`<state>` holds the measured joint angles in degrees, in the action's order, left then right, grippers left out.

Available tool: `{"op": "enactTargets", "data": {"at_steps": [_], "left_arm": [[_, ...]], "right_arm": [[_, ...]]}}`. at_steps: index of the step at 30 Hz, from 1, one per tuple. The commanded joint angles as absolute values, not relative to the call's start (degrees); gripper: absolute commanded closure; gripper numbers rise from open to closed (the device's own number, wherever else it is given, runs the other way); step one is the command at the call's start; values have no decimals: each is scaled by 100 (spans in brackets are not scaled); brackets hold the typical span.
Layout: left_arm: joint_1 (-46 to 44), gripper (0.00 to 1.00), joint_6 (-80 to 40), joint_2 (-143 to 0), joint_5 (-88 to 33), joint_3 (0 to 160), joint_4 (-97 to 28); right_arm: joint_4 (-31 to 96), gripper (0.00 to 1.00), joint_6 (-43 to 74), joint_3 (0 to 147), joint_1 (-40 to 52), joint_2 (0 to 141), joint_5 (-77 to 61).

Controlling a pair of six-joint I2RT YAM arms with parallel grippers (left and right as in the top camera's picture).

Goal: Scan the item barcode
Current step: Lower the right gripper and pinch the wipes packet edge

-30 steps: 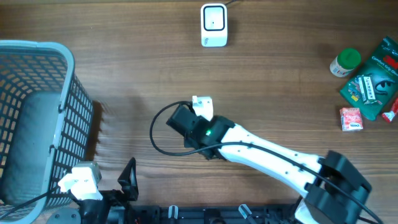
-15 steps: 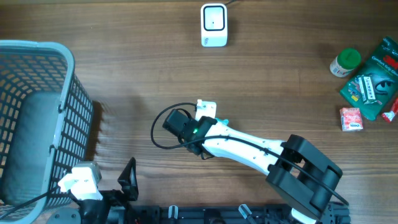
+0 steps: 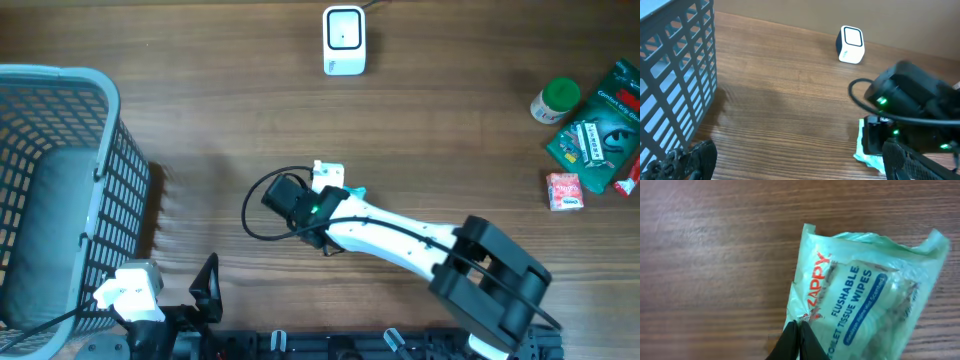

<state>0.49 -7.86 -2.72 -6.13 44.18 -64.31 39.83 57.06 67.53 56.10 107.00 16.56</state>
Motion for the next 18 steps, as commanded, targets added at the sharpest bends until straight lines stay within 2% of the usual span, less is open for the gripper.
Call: {"op": "enactTargets", "data": {"at_steps": [1,4,8,9,10,11,14,18], "left_arm": [[82,0,-819,-233,-703,4414,-6418],[82,0,-819,-233,-703,4414,-6418],[82,0,-816,-233,-701,4414,-6418],[82,0,-816,-233,-701,4414,-6418],[82,0,-819,-233,-701,4414,-6418],[82,0,-819,-233,-701,4414,-6418],[82,1,-816,-233,-701,4414,-6418],[82,0,-816,-233,-701,4414,-6418]], "right_arm": [[3920,96,5181,6904,5395,9502,832],[3607,96,4484,6886,5175,8593,139],[3354,96,3913,6692,4917,8305,-829],[3376,88,3833,6580,4910,8372,-725],[3387,51,3841,6458,4917,8438,-591],[3363,21,3920,6346,4917,8519,-528],[3365,0,4206,6307,4917,8731,-95],[3118,0,4707,6309,4917,9238,779]]}}
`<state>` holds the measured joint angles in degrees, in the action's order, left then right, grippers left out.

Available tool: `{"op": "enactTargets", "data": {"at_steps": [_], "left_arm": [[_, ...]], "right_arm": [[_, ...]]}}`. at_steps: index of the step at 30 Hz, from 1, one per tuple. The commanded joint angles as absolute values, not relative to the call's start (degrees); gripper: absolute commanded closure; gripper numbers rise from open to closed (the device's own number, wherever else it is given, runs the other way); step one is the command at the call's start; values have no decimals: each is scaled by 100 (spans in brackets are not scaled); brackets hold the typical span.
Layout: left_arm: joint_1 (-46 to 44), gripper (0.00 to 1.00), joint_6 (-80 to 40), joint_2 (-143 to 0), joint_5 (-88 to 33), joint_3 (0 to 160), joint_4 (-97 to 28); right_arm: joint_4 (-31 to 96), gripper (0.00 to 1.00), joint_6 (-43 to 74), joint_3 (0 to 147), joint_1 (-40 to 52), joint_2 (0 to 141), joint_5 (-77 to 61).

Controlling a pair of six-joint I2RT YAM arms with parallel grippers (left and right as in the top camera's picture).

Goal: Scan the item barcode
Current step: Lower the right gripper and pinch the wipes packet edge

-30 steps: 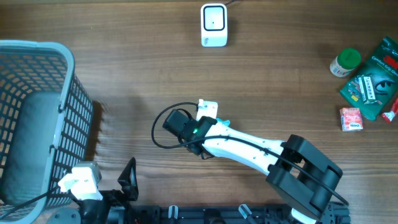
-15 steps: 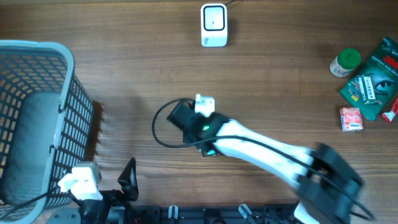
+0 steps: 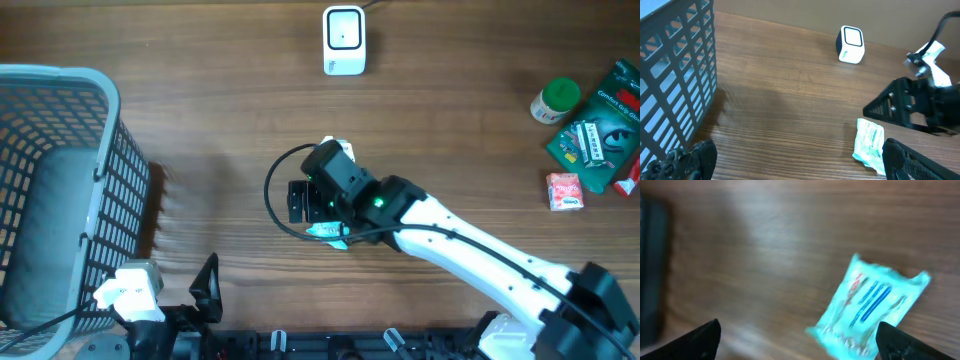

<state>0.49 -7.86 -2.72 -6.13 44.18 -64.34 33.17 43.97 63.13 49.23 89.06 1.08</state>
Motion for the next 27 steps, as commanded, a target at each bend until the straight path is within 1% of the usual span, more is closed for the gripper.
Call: {"op": "enactTargets", "data": {"at_steps": [1,3,4,5,8,14,18,19,21,22,23,24,27], "left_arm": [[82,0,-816,-233,-701,4414,-6418],[82,0,-816,-233,-701,4414,-6418],[82,0,-816,-233,-701,4414,-6418],[82,0,-816,-233,-701,4414,-6418],[82,0,-816,-233,-701,4414,-6418],[82,0,-816,-233,-701,4414,-6418],[82,0,-816,-233,-701,4414,-6418],[82,0,-816,-233,-701,4414,-6418],[82,0,-819,-233,-701,4414,-6418],[82,0,-816,-233,-701,4414,-6418],[82,0,-819,-233,-701,4414,-6418],[82,0,-816,-233,-703,4414,-6418],[82,0,-816,-233,-701,4414,-6418]], "right_arm": [[2974,2,4674,6309,4917,9432,773],[2915,27,4670,6377,4917,9826,746],[2958,32,4681,6431,4923,9974,753],[3011,34,4720,6477,4928,10077,760],[3253,36,5035,6565,4932,10278,779],[3704,36,5468,6565,4934,10484,860],[3734,33,5572,6567,4932,11246,132],[3717,43,5645,6580,4932,11469,-45],[3802,75,5704,6733,4901,11649,-202],[3868,86,5701,6842,4899,11636,-196],[3868,92,5690,6914,4901,11601,-193],[3881,95,5658,7006,4906,11548,-202],[4040,95,5188,7325,4869,11089,-386]]}}
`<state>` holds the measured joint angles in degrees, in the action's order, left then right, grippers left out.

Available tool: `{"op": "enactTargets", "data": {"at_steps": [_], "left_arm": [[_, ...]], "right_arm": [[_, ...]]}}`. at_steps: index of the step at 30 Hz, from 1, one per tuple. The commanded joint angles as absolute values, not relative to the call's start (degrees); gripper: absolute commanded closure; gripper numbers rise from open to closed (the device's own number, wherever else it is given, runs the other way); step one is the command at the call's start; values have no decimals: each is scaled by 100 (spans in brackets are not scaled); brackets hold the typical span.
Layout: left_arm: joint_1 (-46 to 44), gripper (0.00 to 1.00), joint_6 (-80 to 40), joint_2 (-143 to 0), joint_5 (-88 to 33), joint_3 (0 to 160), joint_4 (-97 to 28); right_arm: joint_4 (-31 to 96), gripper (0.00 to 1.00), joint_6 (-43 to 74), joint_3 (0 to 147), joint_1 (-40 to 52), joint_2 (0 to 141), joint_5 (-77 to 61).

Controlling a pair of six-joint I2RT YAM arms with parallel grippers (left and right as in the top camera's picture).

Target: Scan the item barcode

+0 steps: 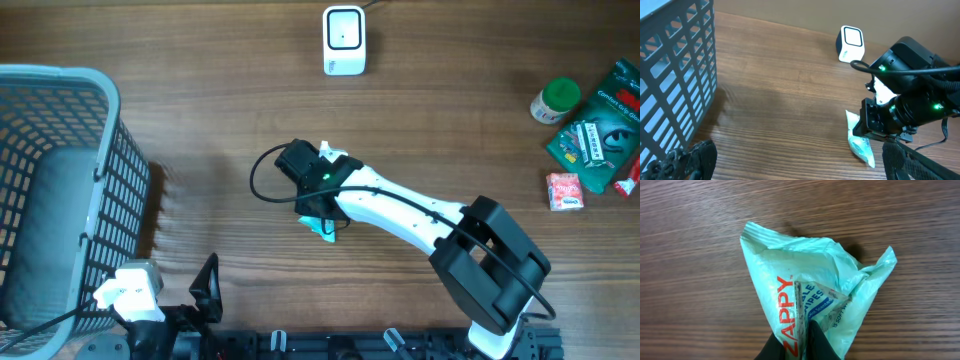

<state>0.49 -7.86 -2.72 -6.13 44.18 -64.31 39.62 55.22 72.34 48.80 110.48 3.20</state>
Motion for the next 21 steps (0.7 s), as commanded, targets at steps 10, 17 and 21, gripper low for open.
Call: {"op": "enactTargets", "data": {"at_steps": [10,17,21], "left_arm": [[82,0,-816,-233,-703,4414,-6418],[82,0,-816,-233,-701,4414,-6418],[82,0,-816,-233,-701,4414,-6418]], "right_arm": [[2840,96,2589,7032,3564,9706,-5155],[816,95,1667,5920,2888,9959,-8536],[733,96,2585,5848,2526,9966,-9299]]}}
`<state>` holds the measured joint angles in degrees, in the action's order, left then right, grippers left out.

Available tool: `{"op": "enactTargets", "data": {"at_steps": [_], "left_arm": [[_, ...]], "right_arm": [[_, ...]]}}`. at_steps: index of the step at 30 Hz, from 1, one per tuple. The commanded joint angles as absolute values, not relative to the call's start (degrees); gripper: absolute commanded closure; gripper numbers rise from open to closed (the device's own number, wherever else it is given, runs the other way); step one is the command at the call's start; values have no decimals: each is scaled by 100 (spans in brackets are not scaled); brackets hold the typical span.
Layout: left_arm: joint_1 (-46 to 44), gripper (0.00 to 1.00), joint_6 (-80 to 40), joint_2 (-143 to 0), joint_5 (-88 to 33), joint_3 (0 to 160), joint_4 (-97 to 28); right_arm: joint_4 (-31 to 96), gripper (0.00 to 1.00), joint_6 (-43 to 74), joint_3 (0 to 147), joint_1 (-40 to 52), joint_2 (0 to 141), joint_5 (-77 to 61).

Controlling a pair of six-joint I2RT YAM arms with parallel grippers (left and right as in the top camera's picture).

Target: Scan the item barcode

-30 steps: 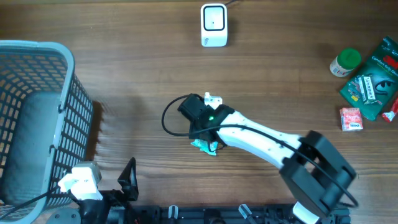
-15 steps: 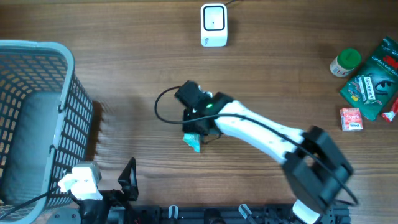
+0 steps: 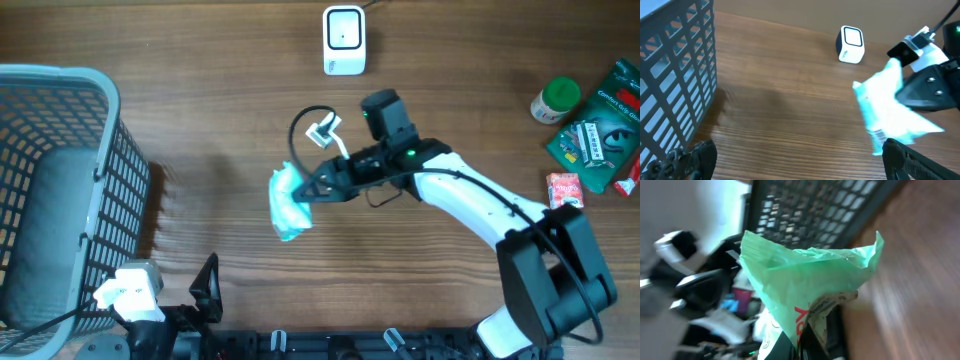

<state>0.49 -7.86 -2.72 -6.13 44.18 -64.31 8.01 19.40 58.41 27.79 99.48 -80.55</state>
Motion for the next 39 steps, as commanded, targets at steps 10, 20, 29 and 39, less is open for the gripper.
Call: {"op": "enactTargets", "data": {"at_steps": [10,20,29,39], "left_arm": [[82,0,-816,-233,-701,4414,-6418],[82,0,-819,-233,-701,4414,-6418],[82,0,-816,-233,-703,4414,-6418],[82,0,-819,-233,-701,4414,-6418]], "right_arm": [[875,96,5756,5848,1769,9963,-9301],[3538,96,3481,5848,803,9963,-9303],[4379,96,1175,5848,268,9953,-9301],[3758,96,368,5848,270,9953,-9299]]}}
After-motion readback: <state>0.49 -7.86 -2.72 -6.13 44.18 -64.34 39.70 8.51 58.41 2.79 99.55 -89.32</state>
